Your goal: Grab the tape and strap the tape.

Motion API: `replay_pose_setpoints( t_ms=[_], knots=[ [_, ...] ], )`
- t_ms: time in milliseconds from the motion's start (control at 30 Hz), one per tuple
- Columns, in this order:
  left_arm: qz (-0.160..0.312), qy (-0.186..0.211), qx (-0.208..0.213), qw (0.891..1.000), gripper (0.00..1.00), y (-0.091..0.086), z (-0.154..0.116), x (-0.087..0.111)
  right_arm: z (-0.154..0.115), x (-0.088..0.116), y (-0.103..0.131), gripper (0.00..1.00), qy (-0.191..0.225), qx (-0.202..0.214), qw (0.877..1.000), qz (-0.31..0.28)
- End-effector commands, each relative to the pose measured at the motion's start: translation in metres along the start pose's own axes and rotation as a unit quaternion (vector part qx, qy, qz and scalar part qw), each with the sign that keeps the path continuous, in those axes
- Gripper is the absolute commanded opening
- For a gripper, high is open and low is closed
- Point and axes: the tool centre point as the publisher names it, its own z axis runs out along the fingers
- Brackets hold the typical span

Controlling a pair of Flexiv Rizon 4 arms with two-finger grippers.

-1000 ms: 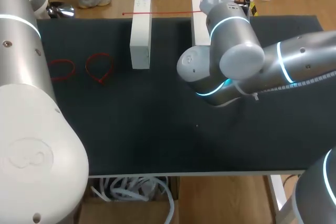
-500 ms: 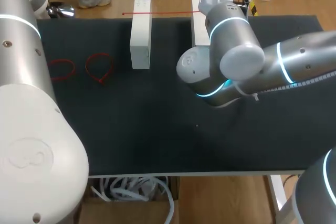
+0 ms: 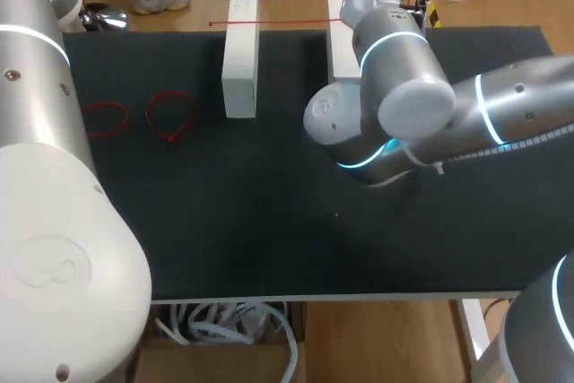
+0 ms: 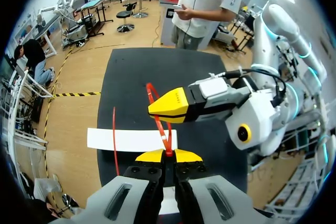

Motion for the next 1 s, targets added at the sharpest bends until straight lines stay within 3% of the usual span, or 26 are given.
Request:
replay_pose_setpoints(
  t_ms=[33, 1000],
  knots=[
    [-0.001, 0.001, -0.002, 1.0, 0.0, -0.001, 0.0, 0.0, -0.005, -0.004, -0.001, 0.0, 0.007, -0.005, 1.0, -0.001],
    [-0.001, 0.001, -0.002, 1.0, 0.0, -0.001, 0.0, 0.0, -0.017, -0.001, 0.009, 0.0, 0.012, -0.016, 1.0, -0.005]
  ],
)
